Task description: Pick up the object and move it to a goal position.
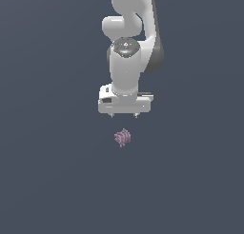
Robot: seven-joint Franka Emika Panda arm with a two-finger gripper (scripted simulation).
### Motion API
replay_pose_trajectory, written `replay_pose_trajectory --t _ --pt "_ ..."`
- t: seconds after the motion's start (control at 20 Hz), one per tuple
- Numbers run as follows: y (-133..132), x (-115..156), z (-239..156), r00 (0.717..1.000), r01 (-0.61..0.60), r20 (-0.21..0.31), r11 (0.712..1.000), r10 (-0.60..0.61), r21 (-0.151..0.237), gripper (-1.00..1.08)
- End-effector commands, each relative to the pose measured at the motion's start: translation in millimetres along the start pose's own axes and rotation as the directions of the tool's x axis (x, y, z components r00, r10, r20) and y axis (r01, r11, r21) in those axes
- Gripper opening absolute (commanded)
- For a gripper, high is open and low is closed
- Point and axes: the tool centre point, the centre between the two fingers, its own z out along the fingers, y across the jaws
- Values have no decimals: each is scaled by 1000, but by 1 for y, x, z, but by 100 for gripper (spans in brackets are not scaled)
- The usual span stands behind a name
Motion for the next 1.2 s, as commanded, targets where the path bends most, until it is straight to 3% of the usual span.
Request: replay_pose_trajectory --t 0.0,0.7,1.15 --pt "0 0 0 1000 0 0 1000 0 0 100" --pt "13 -3 3 1000 17 5 1000 -17 -4 100" --pt "12 0 10 998 -64 5 998 64 -1 100"
